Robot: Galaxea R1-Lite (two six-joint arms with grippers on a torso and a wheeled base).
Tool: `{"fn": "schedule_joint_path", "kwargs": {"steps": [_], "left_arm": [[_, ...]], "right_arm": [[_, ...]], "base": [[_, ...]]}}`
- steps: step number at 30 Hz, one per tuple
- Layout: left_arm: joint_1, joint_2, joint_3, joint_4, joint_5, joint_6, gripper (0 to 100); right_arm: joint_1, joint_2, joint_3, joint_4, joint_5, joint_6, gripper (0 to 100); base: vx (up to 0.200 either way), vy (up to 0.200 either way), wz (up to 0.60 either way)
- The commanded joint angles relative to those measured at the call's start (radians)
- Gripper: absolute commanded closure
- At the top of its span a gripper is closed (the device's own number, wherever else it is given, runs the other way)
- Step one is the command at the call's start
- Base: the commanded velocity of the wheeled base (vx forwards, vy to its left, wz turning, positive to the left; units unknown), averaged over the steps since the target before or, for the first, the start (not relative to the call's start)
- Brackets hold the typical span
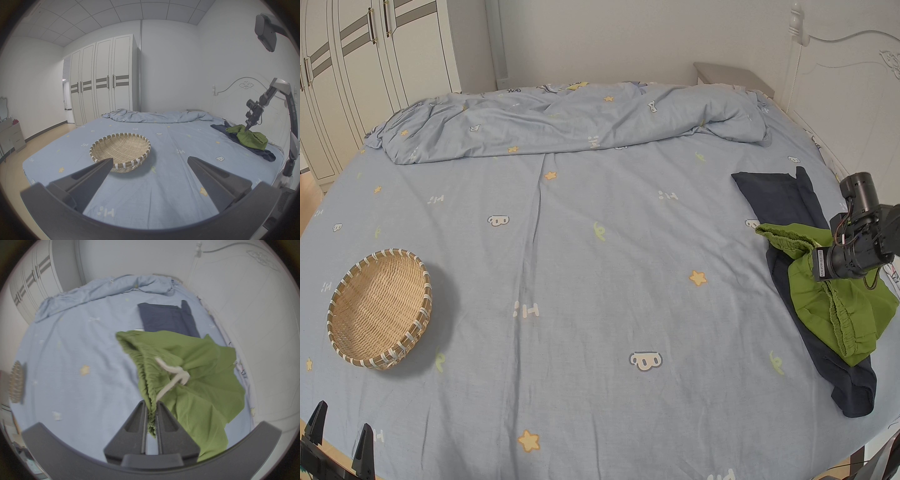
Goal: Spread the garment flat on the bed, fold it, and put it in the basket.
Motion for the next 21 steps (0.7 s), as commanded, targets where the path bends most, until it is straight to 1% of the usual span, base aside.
{"fn": "schedule_joint_path", "kwargs": {"steps": [1, 2, 4, 5, 10, 12, 13, 15, 17, 18, 19, 21], "left_arm": [[0.0, -0.016, 0.018, 0.0, 0.0, 0.0, 0], [0.0, -0.016, 0.018, 0.0, 0.0, 0.0, 0], [0.0, -0.016, 0.018, 0.0, 0.0, 0.0, 0], [0.0, -0.016, 0.018, 0.0, 0.0, 0.0, 0], [0.0, -0.016, 0.018, 0.0, 0.0, 0.0, 0], [0.0, -0.016, 0.018, 0.0, 0.0, 0.0, 0], [0.0, -0.016, 0.018, 0.0, 0.0, 0.0, 0], [0.0, -0.016, 0.018, 0.0, 0.0, 0.0, 0], [0.0, -0.016, 0.018, 0.0, 0.0, 0.0, 0], [0.0, -0.016, 0.018, 0.0, 0.0, 0.0, 0], [0.0, -0.016, 0.018, 0.0, 0.0, 0.0, 0], [0.0, -0.016, 0.018, 0.0, 0.0, 0.0, 0]], "right_arm": [[0.191, -0.254, -0.149, 0.245, 0.148, 0.177, 100], [0.222, -0.265, -0.141, 0.256, 0.157, 0.199, 100], [0.236, -0.268, -0.133, 0.257, 0.159, 0.208, 100], [0.3, -0.28, -0.072, 0.245, 0.154, 0.238, 100], [0.369, -0.277, 0.043, 0.21, 0.146, 0.246, 100], [0.409, -0.276, 0.092, 0.162, 0.145, 0.246, 100], [0.409, -0.276, 0.092, 0.162, 0.145, 0.246, 100], [0.466, -0.268, 0.149, 0.072, 0.117, 0.245, 100], [0.469, -0.268, 0.15, 0.069, 0.117, 0.245, 100], [0.53, -0.233, 0.153, 0.036, 0.108, 0.251, 100], [0.538, -0.228, 0.15, 0.036, 0.108, 0.255, 100], [0.587, -0.202, 0.12, 0.018, 0.109, 0.284, 100]], "base": [[0.0, 0.0, 0.0], [0.0, 0.0, 0.0], [0.0, 0.0, 0.0], [0.0, 0.0, 0.0], [0.0, 0.0, 0.0], [0.0, 0.0, 0.0], [0.0, 0.0, 0.0], [0.0, 0.0, 0.0], [0.0, 0.0, 0.0], [0.0, 0.0, 0.0], [0.0, 0.0, 0.0], [0.0, 0.0, 0.0]]}}
